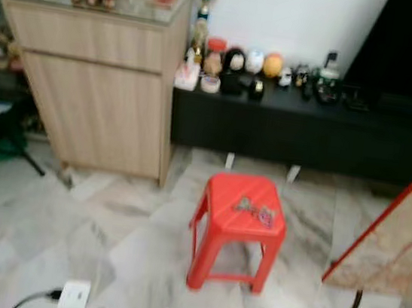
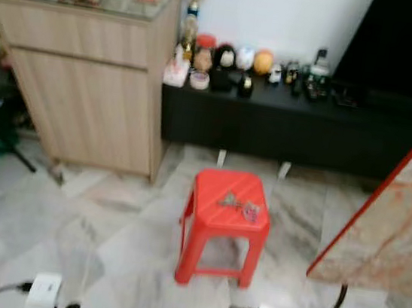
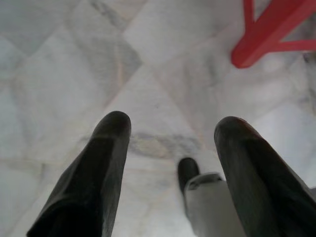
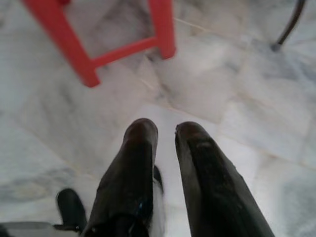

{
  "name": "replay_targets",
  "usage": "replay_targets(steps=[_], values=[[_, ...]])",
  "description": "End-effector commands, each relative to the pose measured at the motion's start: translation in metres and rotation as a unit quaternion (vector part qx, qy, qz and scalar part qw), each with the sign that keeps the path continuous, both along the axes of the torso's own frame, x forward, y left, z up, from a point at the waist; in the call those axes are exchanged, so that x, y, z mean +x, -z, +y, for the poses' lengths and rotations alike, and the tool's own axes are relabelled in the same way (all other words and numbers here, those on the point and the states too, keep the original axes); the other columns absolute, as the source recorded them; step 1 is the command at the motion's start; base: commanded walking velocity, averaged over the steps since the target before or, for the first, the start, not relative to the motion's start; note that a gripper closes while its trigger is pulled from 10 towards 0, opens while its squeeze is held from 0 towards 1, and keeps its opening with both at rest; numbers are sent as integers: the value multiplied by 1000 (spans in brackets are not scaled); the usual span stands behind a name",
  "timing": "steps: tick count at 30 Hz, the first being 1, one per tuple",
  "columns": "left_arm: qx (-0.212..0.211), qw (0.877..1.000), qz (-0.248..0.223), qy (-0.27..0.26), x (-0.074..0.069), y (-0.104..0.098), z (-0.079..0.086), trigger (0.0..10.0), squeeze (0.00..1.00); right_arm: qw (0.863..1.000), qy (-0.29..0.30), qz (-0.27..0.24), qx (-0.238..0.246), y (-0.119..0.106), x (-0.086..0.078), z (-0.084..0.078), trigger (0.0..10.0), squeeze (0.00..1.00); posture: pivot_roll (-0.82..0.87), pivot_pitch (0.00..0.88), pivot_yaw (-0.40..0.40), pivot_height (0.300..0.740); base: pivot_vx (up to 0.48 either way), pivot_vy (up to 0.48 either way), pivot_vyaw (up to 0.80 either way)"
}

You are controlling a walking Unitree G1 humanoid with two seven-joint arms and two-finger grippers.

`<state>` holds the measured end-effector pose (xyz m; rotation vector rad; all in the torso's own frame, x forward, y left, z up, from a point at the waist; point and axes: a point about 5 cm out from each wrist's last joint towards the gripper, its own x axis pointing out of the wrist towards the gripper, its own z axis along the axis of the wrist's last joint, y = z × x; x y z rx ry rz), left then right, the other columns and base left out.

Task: Hang keys on a hook

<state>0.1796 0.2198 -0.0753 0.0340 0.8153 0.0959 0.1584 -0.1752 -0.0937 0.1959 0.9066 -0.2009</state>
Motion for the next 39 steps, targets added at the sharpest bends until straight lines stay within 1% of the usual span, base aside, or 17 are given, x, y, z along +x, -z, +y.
replay_targets(steps=[1,27,29,36,39], values=[[1,1000,5,-3,-4,1,3,10000,0,1000,3,-2,-1,-1,2,-1,10000,0,66,0,-40,717,270,0,0],[-4,1000,2,-5,-3,1,2,10000,0,1000,-10,1,-5,-1,3,-1,10000,0,65,0,-43,717,275,0,0],[-15,1000,-2,-8,-3,1,1,10000,0,1000,-12,0,-8,-1,4,-2,10000,0,64,0,-43,717,0,0,0],[-15,1000,1,-4,-3,1,0,10000,0,1000,-11,0,-13,-2,4,-2,10000,0,63,0,-45,717,0,0,0],[-17,1000,3,-4,-3,2,-1,10000,0,999,-19,6,-25,-1,3,-3,10000,0,63,0,-45,717,0,0,0]])
